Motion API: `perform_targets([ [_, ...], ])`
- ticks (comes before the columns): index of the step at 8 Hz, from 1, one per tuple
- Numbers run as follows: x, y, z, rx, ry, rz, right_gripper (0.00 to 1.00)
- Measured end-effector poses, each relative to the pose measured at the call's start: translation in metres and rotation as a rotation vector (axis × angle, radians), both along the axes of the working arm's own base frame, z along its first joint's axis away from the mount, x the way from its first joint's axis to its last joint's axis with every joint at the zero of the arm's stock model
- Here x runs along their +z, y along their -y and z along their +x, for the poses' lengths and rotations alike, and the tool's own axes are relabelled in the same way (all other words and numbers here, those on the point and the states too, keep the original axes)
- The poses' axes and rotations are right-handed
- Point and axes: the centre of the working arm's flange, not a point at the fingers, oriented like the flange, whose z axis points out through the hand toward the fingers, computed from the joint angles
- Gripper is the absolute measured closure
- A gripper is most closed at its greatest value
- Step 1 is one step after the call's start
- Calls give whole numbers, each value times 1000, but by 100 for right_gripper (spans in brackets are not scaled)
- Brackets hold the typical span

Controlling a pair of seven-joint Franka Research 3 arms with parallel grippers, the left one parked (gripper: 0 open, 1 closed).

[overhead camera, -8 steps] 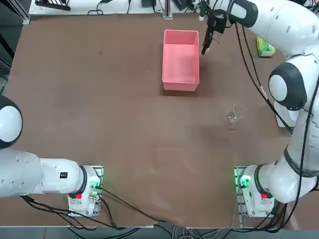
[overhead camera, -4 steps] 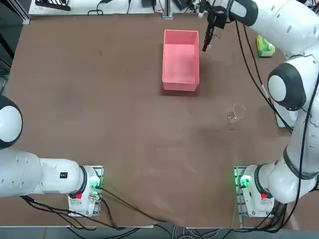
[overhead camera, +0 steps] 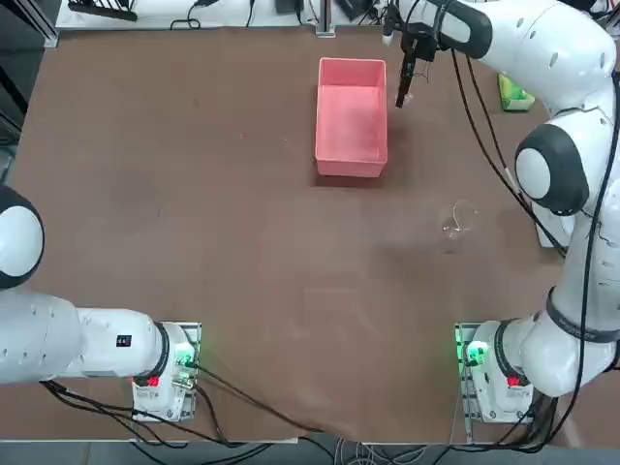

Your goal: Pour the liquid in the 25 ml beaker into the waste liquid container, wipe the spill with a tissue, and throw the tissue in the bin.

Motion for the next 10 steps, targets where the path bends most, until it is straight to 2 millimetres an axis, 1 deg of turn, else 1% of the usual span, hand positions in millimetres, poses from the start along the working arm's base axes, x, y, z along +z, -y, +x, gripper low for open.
perform_targets([
  [2, 2, -1, 0, 6, 1, -9, 53],
  [4, 10, -4, 4, 9, 19, -3, 53],
  [6, 13, -9, 9, 14, 36, 1, 53],
  [10, 20, -40, 13, 46, 76, 11, 53],
])
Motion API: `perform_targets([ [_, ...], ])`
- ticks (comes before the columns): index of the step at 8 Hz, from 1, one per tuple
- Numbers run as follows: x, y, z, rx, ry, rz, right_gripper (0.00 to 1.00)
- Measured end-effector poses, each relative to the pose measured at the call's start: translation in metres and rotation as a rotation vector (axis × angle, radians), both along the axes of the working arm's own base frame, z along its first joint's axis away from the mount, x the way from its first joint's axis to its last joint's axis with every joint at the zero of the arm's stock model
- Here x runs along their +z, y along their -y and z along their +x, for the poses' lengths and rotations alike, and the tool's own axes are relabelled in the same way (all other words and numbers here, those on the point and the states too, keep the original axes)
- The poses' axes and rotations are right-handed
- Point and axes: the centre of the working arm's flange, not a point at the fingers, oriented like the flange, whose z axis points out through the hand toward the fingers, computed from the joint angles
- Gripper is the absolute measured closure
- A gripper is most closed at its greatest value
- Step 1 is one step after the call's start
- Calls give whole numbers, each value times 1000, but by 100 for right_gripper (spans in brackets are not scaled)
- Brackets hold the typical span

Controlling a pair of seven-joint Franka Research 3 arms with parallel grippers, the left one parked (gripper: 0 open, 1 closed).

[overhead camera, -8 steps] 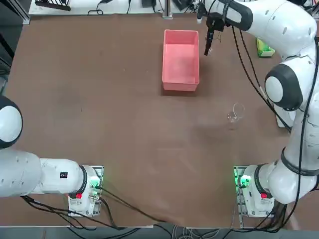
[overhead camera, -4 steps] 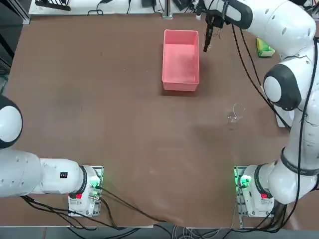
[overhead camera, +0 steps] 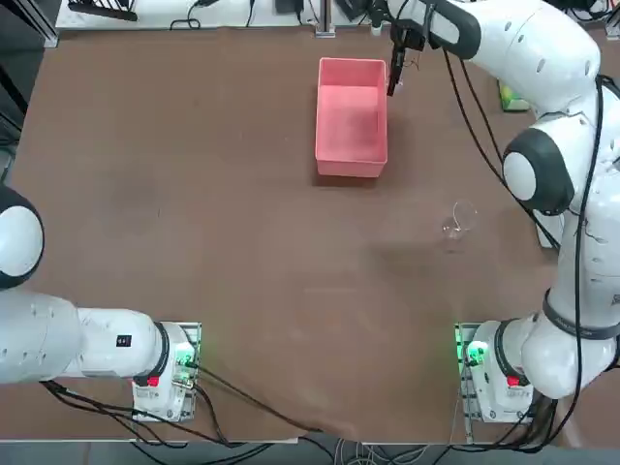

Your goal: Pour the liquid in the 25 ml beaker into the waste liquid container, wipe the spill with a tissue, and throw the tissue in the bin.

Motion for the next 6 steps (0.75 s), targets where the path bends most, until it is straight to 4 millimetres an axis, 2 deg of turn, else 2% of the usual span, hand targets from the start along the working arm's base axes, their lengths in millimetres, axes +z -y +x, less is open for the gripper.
perform_targets([
  [3, 1, -11, 1, -19, 11, -5, 53],
  [6, 2, -32, -3, -11, 44, -52, 53],
])
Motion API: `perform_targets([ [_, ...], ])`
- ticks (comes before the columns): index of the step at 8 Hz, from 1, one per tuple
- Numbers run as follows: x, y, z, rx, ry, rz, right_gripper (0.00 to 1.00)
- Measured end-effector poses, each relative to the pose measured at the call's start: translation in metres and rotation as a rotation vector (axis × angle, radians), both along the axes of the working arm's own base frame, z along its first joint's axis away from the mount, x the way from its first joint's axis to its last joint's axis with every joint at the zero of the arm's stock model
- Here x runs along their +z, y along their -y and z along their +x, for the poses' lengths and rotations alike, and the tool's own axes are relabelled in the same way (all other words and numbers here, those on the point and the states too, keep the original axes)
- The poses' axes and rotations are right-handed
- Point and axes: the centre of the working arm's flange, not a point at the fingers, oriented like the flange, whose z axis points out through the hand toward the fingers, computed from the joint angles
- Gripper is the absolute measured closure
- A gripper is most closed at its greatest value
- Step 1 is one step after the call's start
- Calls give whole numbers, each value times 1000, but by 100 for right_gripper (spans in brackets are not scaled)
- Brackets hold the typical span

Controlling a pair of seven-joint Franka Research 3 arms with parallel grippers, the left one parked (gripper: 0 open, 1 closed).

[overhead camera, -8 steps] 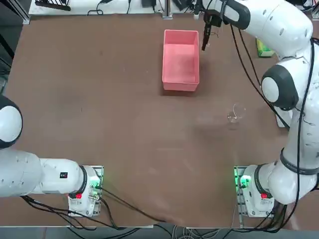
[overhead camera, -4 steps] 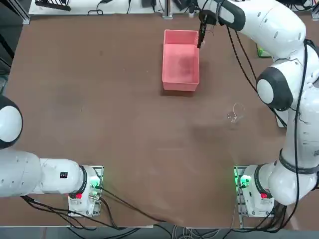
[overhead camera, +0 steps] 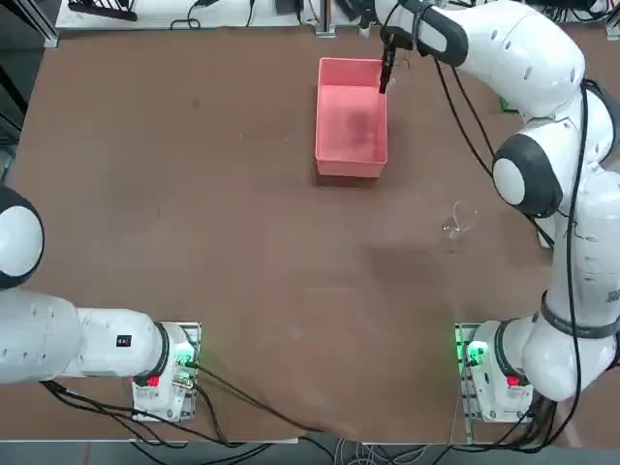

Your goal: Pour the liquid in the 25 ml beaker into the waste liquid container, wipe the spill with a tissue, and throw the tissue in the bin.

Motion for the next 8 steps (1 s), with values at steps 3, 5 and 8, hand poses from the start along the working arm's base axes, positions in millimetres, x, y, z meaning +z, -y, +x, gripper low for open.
perform_targets([
  [3, -12, -16, -7, 4, -34, -57, 53],
  [5, -20, -32, -14, -12, -43, -95, 53],
  [8, -21, -48, -27, -6, -50, -151, 53],
])
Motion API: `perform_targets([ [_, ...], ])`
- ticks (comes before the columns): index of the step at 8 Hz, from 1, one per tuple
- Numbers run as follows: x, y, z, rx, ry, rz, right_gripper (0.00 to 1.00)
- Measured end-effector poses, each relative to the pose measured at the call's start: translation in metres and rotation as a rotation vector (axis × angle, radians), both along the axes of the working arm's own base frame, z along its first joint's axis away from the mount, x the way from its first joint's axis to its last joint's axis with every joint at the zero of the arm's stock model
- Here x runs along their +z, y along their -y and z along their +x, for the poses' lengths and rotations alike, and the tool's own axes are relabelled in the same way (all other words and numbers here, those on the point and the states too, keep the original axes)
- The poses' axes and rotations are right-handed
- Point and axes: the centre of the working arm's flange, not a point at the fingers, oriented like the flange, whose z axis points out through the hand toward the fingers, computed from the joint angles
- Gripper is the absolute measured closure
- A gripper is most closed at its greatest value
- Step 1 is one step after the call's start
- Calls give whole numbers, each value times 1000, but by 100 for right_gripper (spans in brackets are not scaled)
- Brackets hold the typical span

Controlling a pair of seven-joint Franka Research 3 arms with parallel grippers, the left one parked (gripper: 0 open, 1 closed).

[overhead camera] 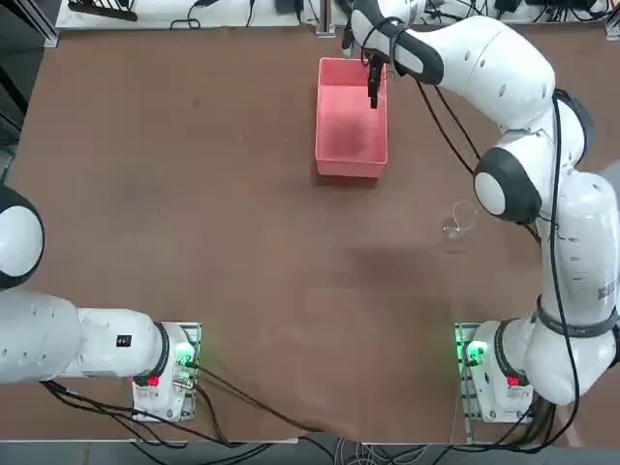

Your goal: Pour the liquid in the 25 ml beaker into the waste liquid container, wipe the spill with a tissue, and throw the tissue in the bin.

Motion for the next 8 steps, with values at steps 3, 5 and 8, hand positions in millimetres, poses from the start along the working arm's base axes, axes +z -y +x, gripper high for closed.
perform_targets([
  [3, -8, -6, -11, 5, -30, -88, 53],
  [5, -6, -11, -15, 23, -20, -125, 53],
  [8, -12, -19, -22, 39, -30, -155, 53],
])
